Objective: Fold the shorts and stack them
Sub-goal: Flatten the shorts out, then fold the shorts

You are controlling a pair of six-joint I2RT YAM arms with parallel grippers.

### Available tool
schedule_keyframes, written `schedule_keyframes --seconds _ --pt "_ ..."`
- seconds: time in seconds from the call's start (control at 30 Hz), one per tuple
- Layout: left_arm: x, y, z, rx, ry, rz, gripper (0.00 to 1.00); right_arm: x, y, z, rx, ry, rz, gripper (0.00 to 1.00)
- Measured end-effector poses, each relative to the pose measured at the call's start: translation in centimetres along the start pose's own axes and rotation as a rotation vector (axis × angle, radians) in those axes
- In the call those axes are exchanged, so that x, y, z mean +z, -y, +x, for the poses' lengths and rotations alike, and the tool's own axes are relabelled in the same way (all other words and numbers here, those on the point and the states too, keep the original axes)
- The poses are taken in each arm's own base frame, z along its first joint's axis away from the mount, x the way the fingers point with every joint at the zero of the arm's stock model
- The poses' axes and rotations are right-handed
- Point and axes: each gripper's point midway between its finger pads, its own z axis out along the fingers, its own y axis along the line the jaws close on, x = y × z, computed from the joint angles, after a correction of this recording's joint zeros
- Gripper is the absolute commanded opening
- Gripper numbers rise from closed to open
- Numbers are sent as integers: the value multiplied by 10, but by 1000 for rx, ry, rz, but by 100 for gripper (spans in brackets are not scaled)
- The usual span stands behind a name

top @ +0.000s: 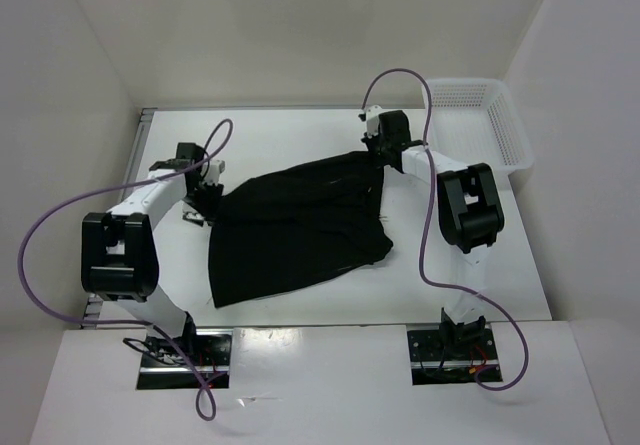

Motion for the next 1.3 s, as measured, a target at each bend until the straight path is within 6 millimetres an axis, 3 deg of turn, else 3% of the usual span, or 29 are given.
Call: schedule_keyframes --seconds 0.03,0.13,0.23,0.3,0.4,0.5,0.6,0.8,0.9,0.93,1.0,1.07,1.2,1.3 --pt "1 1 10 6 -28 -8 67 0 -1 0 -9 0 -5 0" --pt "7 4 32 22 -107 -18 71 0 -11 -2 -41 3 -37 0" --pt "2 0 26 4 -113 -17 72 0 -24 -7 -74 16 -71 0" --pt "-10 -3 -4 -11 -37 -6 72 0 -29 -10 -92 23 -82 0" --pt "-29 -6 -66 -16 131 22 72 0 -33 -11 -122 26 -94 0" --pt "-29 -3 -117 -1 243 58 72 0 -35 -12 -142 28 -101 0" --pt "3 6 -137 19 244 89 75 0 -35 -12 -164 29 -105 0" --pt "73 34 -110 70 88 132 78 0 -36 -11 -191 30 -112 0" --pt "72 47 -121 93 116 137 67 0 -36 -11 -196 28 -113 0" --pt "73 51 -122 101 117 139 48 0 -36 -11 -199 28 -114 0" --pt "75 56 -119 112 109 139 25 0 -37 -10 -201 26 -115 0" --pt "77 57 -117 121 106 133 10 0 -37 -8 -205 22 -116 0" --pt "73 50 -121 121 140 87 10 0 -38 -4 -211 16 -119 0" --pt "57 39 -123 119 196 20 13 0 -38 -3 -214 14 -122 0"
